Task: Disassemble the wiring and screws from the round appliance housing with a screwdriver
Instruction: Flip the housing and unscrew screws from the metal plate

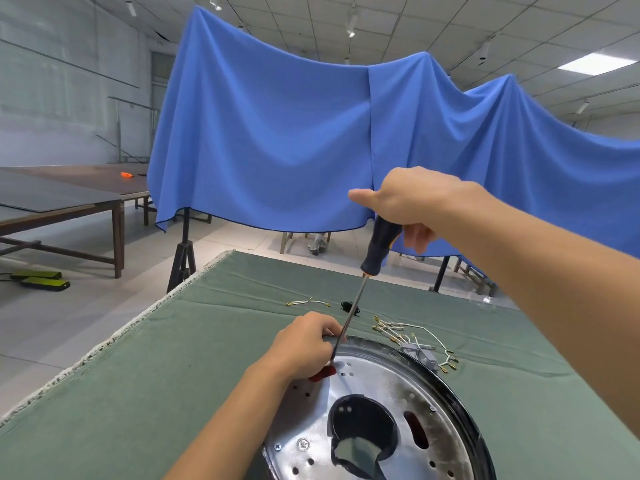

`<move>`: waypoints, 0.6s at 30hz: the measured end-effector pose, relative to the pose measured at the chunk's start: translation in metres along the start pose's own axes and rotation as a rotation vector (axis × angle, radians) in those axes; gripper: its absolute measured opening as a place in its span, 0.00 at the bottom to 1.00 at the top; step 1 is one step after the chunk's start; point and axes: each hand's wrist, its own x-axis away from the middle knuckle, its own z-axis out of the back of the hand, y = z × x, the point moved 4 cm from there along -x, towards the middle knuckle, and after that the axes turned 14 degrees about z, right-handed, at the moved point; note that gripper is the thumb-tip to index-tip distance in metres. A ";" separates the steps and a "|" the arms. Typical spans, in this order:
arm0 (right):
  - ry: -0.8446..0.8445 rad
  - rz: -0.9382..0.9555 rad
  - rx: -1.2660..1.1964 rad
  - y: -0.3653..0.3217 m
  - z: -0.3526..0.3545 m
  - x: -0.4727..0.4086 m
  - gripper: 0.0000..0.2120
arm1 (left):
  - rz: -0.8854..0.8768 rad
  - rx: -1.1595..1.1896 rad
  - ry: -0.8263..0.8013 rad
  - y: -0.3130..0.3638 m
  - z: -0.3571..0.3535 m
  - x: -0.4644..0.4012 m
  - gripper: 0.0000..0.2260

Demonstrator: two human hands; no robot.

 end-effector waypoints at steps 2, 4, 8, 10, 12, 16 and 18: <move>0.083 0.033 0.169 -0.003 0.003 -0.002 0.19 | 0.008 0.050 0.011 -0.001 0.001 -0.001 0.17; 0.029 0.126 0.111 -0.012 0.004 -0.004 0.14 | 0.011 0.048 0.034 0.000 0.001 -0.002 0.18; -0.172 0.224 -0.203 -0.024 0.010 0.002 0.09 | 0.031 0.042 0.091 0.000 0.004 -0.003 0.20; -0.158 0.214 -0.223 -0.025 0.006 0.005 0.13 | 0.043 0.067 0.105 0.000 0.005 -0.003 0.19; -0.073 0.145 0.020 -0.024 0.003 0.008 0.19 | 0.057 0.100 0.123 -0.001 0.005 -0.002 0.19; 0.002 0.095 0.227 -0.027 0.003 0.011 0.16 | 0.149 0.142 0.172 -0.009 0.009 -0.003 0.17; -0.084 0.141 0.064 -0.030 0.006 0.009 0.13 | 0.177 0.109 0.174 -0.010 0.009 -0.004 0.17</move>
